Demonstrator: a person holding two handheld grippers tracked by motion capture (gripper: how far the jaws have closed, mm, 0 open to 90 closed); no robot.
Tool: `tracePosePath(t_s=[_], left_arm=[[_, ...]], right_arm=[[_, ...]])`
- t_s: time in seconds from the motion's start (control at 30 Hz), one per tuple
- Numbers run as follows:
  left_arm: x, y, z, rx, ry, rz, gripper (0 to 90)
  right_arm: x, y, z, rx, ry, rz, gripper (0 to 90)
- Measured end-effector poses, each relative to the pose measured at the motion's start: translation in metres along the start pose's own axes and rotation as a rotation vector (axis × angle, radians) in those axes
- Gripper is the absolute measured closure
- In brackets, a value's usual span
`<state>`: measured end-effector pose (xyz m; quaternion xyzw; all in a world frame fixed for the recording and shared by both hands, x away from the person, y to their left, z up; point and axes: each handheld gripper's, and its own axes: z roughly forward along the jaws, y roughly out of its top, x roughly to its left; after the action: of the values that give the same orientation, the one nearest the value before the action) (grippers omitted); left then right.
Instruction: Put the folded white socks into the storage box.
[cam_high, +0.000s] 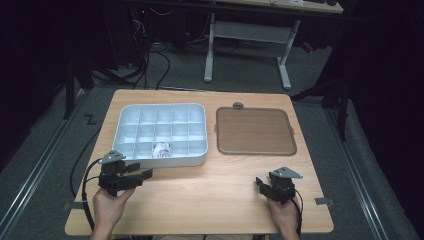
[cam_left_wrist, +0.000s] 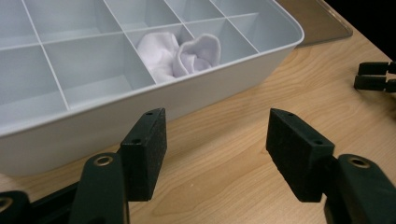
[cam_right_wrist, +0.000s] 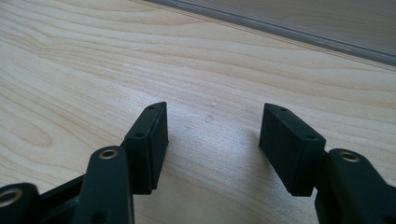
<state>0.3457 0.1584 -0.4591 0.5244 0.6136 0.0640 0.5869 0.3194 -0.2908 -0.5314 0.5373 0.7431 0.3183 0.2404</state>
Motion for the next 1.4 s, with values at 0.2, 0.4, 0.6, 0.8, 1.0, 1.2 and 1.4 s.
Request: tracePosePath(t_s=[0.2,0.4,0.6,0.8,1.0,1.2,1.4], left_arm=[[0.005,-0.006,0.003,0.017,0.013,0.003,38.7],[0.007,-0.009,0.007,0.025,0.007,-0.006,38.4],[0.006,-0.017,0.013,0.036,0.014,0.003,38.1],[0.009,-0.026,0.019,0.055,0.024,0.011,38.0],[0.009,-0.032,0.023,0.072,0.023,0.039,36.7],[0.009,-0.04,0.03,0.084,0.036,0.061,36.6],[0.011,-0.048,0.039,0.091,0.052,0.085,36.3]], right_arm=[[0.0,0.0,0.0,0.0,0.0,0.0,42.5],[0.0,0.0,0.0,0.0,0.0,0.0,42.4],[0.0,0.0,0.0,0.0,0.0,0.0,42.4],[0.0,0.0,0.0,0.001,0.0,-0.001,42.3],[0.0,0.0,0.0,0.0,0.0,-0.002,42.3],[0.0,0.0,0.0,0.001,-0.001,-0.003,42.1],[0.0,0.0,0.0,0.001,-0.002,-0.003,42.0]])
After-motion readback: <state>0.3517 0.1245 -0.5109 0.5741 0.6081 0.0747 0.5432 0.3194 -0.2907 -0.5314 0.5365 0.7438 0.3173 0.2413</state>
